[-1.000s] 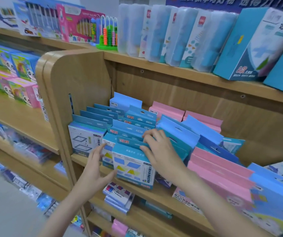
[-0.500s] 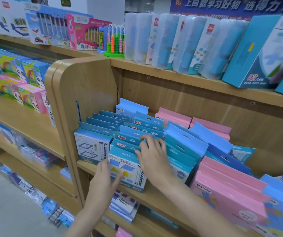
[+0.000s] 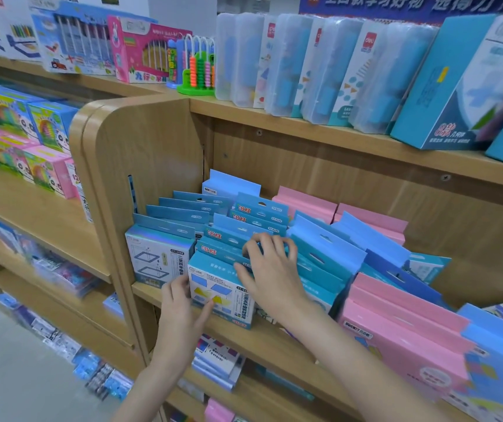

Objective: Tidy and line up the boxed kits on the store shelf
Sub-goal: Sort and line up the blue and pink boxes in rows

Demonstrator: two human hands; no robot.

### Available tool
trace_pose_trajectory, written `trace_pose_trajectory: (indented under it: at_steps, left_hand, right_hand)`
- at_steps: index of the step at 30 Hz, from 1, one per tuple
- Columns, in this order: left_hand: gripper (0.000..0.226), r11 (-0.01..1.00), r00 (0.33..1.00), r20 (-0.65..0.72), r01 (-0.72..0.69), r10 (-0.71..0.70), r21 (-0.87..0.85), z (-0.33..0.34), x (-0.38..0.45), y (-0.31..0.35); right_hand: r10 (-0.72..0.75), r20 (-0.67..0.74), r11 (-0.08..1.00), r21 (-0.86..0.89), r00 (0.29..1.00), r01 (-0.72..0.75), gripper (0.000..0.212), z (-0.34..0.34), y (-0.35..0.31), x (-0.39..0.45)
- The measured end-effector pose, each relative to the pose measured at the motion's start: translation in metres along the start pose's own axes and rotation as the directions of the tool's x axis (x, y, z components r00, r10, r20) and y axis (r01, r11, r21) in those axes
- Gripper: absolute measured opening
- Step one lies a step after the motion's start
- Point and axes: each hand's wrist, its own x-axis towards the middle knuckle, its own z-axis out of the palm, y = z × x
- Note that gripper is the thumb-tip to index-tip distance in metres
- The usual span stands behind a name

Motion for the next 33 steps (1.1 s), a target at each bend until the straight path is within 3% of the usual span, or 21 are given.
trace_pose_trajectory:
  at_steps: [3, 6, 10, 13, 15, 19, 22, 27, 31, 33]
  left_hand:
    - [0.056, 1.0, 1.0, -0.024, 0.003, -0.003, -0.005, -0.005, -0.004, 0.003]
    - [0.051, 0.999, 0.99, -0.133, -0.03, 0.034, 0.032, -0.011, -0.008, 0.011]
    - [0.044, 0.972, 0.956, -0.185, -0.215, 0.229, 0.094, -0.013, -0.008, 0.04]
    - [0.04, 0.937, 0.924, -0.157, -0.349, 0.35, 0.03, 0.002, -0.006, 0.074]
    - [0.034, 0.898, 0.892, -0.137, -0.439, 0.432, -0.028, 0.019, -0.005, 0.097]
    - [0.037, 0.831, 0.841, -0.059, -0.54, 0.537, -0.136, 0.056, -0.005, 0.134]
    - [0.039, 0.782, 0.789, 0.018, -0.606, 0.615, -0.145, 0.08, -0.007, 0.155]
    - [0.034, 0.732, 0.727, 0.089, -0.681, 0.681, -0.035, 0.105, -0.011, 0.17]
    - [0.028, 0.711, 0.707, 0.113, -0.703, 0.698, 0.008, 0.11, -0.014, 0.167]
    - [0.027, 0.713, 0.71, 0.125, -0.7, 0.693, 0.02, 0.11, -0.016, 0.166]
  right_hand:
    - [0.004, 0.036, 0.999, 0.041, 0.999, -0.006, 0.034, -0.012, -0.001, -0.005]
    - [0.017, -0.006, 0.997, 0.074, 1.0, -0.016, 0.031, -0.035, 0.009, -0.018]
    - [0.106, -0.243, 0.994, 0.023, 0.964, -0.103, 0.018, -0.081, 0.052, -0.048]
    - [0.263, -0.276, 0.964, 0.051, 0.924, -0.259, 0.02, -0.118, 0.099, -0.077]
    - [0.351, -0.246, 0.936, 0.055, 0.904, -0.348, 0.008, -0.136, 0.131, -0.097]
    - [0.403, -0.137, 0.915, 0.036, 0.905, -0.402, 0.012, -0.165, 0.189, -0.113]
    - [0.394, 0.062, 0.919, -0.022, 0.917, -0.394, 0.027, -0.169, 0.233, -0.1]
    - [0.361, 0.38, 0.931, -0.104, 0.851, -0.349, 0.05, -0.134, 0.281, -0.07]
    - [0.338, 0.411, 0.941, -0.122, 0.846, -0.316, 0.049, -0.106, 0.292, -0.057]
    - [0.365, 0.398, 0.929, -0.222, 0.842, -0.297, 0.049, -0.096, 0.295, -0.054]
